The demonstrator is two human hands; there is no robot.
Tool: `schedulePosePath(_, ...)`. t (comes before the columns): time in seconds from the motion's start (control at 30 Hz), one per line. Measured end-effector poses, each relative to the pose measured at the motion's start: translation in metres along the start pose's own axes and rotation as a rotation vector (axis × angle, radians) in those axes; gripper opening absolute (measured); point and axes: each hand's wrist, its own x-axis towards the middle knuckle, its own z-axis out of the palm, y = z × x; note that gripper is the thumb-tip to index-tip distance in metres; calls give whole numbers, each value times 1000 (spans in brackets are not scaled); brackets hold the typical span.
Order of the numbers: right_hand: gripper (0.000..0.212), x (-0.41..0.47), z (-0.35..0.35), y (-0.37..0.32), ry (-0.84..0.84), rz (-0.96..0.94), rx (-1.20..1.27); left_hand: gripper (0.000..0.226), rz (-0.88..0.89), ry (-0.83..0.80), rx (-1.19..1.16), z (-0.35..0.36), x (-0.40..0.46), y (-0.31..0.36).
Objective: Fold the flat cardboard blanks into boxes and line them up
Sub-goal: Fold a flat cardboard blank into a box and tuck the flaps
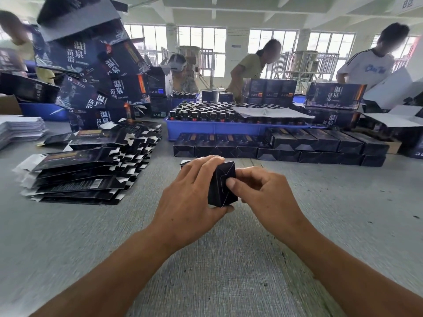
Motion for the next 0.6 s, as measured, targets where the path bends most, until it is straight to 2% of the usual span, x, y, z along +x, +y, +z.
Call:
schedulePosePath(0.3,12,1,-3,4,38,-8,-31,91,18,-9,-25,-2,0,5)
schedulePosePath(0.5,14,2,-8,2,-43,-6,31,92,17,-1,-16,-2,0,4)
schedulePosePath(0.6,27,0,-7,1,-57,-2,-6,91,22,20,-12,-2,1,5)
